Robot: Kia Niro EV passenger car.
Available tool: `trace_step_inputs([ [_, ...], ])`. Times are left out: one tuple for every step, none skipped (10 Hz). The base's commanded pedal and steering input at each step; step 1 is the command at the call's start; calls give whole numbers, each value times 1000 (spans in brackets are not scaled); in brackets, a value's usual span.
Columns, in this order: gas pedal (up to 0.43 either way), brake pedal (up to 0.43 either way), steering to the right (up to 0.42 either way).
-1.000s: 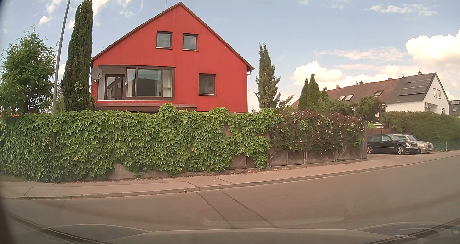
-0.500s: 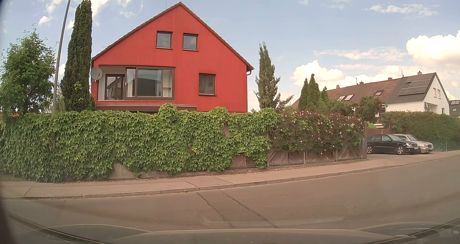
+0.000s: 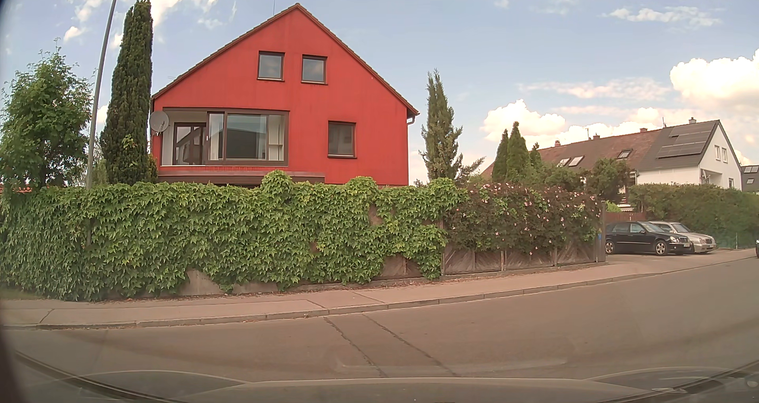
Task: Follow the waypoints while adhering to traffic rules and regulations
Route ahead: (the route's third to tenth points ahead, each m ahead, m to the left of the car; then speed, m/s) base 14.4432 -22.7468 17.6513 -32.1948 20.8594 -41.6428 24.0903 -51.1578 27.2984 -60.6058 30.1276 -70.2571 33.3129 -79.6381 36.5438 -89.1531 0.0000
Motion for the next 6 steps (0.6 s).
trace_step_inputs([
  [0, 616, 542],
  [0, 622, 542],
  [0, 628, 542],
  [0, 628, 542],
  [0, 628, 542],
  [0, 628, 542],
])
